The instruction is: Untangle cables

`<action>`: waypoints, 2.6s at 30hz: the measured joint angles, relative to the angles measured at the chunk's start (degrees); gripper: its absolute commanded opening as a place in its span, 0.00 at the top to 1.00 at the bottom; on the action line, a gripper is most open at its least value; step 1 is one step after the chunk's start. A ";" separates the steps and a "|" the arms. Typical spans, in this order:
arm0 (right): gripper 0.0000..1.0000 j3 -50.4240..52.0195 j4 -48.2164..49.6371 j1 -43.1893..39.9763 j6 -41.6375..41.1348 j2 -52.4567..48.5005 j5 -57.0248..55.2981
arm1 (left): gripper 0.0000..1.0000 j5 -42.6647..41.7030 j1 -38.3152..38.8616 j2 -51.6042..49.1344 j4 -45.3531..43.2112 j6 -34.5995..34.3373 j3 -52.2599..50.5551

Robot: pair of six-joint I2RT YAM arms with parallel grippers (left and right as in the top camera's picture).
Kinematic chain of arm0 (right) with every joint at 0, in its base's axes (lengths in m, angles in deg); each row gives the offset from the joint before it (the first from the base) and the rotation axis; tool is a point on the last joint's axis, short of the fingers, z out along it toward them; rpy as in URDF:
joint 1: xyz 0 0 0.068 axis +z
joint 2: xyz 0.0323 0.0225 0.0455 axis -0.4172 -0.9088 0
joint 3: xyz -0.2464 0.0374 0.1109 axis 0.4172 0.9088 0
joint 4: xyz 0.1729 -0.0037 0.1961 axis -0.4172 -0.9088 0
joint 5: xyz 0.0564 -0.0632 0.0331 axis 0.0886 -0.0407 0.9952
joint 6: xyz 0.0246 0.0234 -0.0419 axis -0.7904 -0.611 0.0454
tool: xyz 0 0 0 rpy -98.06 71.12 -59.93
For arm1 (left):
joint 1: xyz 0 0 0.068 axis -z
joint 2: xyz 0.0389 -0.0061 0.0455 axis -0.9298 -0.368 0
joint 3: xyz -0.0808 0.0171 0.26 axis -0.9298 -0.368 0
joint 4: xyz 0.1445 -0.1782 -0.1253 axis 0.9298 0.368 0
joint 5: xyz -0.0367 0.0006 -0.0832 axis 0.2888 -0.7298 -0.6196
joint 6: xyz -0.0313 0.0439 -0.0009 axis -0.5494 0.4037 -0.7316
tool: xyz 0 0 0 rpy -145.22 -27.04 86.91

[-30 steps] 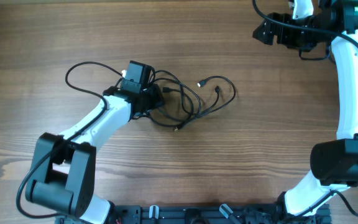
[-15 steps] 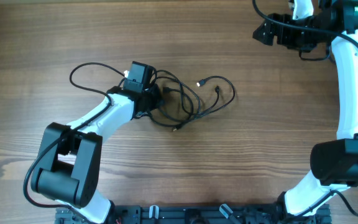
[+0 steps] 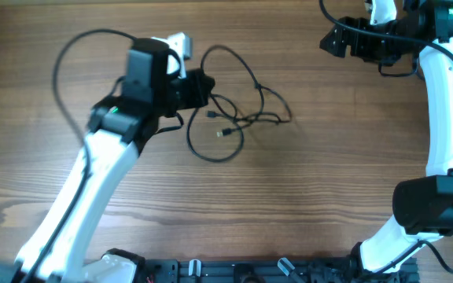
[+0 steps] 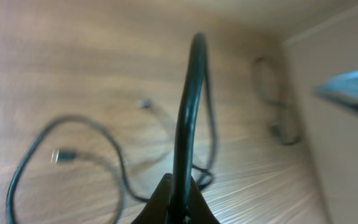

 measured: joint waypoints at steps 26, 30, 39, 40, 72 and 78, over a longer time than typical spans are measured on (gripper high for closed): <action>0.09 0.00 -2.54 6.34 6.82 0.00 6.40 | 0.96 11.02 -0.07 12.31 1.86 20.76 0.63; 0.09 0.00 -2.69 10.45 8.98 0.00 8.83 | 0.96 9.40 -1.38 12.31 -2.43 17.49 0.63; 0.08 0.00 -3.19 17.57 12.44 0.00 10.38 | 0.96 8.94 -5.92 12.31 -8.83 0.90 0.63; 0.08 0.00 -3.19 18.25 13.14 0.00 10.38 | 0.96 8.94 -6.05 12.31 -8.92 -0.46 0.63; 0.96 0.35 3.69 26.03 5.03 -3.58 -5.97 | 0.96 3.32 -13.31 15.93 -18.84 -19.80 0.61; 0.96 0.35 2.40 25.99 -1.46 -5.14 -12.81 | 0.96 2.95 -19.15 19.96 -21.49 -21.97 0.59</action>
